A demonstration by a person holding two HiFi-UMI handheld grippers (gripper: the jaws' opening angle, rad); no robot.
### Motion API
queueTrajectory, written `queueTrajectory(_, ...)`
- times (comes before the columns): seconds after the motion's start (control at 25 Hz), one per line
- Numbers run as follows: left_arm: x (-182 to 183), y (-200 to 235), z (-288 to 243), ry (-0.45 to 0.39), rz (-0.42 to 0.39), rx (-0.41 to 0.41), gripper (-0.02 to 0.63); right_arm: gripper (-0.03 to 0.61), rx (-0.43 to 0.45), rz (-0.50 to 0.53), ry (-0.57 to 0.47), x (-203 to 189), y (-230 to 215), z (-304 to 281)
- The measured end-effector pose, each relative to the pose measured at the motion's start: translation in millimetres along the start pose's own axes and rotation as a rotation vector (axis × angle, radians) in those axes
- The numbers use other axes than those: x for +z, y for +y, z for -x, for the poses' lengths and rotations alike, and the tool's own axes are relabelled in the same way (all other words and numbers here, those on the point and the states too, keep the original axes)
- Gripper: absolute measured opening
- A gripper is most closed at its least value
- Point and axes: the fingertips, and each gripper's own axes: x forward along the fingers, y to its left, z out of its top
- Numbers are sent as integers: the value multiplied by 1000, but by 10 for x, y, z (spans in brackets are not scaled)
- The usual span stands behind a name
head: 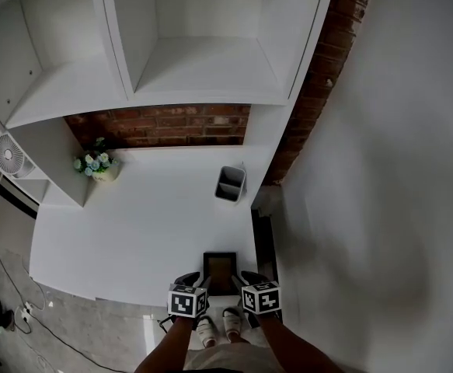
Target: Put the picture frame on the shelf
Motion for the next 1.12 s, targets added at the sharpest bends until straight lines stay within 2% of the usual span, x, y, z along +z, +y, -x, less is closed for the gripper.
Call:
queueTrajectory(0.16,-123,77,-58,59,13,51,124,138,-18,-30,45,-144,-51,-78)
queueTrajectory(0.56,-282,68,-195,125,24,57,129,138,-24,-69,109,-337,-70,-202)
queueTrajectory(0.84,-385,39,-285,152,25,71,129,137,-43,-63,147,-383,-68,-230)
queueTrajectory(1.0,-401,112,-300,166,4,122,129,132,-53,-64,153,-377,-67,-243)
queueTrajectory(1.12,-410,132,-313,168,2,125,129,124,-57,-65,153,-381,-76,-247)
